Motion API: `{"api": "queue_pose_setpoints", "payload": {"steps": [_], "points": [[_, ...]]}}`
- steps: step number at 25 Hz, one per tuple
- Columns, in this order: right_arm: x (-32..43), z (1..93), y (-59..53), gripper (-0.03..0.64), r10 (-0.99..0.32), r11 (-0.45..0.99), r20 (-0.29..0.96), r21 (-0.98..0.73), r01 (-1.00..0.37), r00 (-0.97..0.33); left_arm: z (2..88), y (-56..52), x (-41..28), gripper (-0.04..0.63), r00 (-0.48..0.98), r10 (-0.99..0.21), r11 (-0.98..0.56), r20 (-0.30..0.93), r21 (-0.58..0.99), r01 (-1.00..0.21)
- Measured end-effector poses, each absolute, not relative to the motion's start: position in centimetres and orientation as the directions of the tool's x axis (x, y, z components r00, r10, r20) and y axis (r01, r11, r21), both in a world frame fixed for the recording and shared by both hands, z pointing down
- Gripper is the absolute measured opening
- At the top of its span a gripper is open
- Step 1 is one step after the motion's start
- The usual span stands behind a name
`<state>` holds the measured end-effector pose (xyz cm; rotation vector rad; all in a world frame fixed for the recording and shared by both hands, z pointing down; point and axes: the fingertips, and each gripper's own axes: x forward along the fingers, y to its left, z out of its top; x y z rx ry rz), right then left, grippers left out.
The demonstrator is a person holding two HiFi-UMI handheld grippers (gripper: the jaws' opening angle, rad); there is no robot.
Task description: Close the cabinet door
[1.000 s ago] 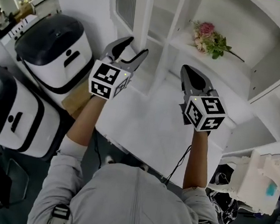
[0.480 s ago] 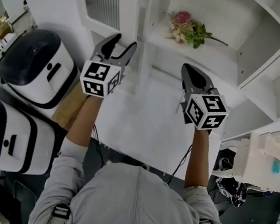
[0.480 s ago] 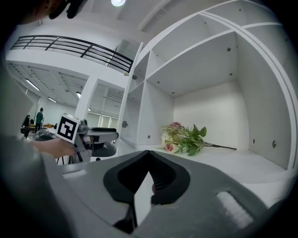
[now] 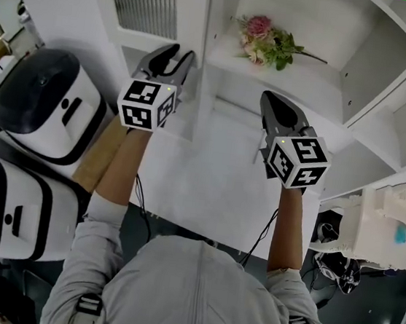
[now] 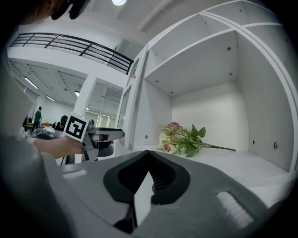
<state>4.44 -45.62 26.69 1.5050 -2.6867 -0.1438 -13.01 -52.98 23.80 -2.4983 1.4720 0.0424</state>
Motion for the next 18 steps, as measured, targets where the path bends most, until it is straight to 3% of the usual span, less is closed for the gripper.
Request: {"api": "queue_pose_setpoints", "payload": {"steps": [18], "points": [[4.6,26.1,-46.5,0.002,-0.848,0.526,0.001,0.124,-0.841,-0.530,23.5,-54.3,-13.6,0.061,0.469,-0.865,-0.443,-0.179,-0.166,-0.881]]}}
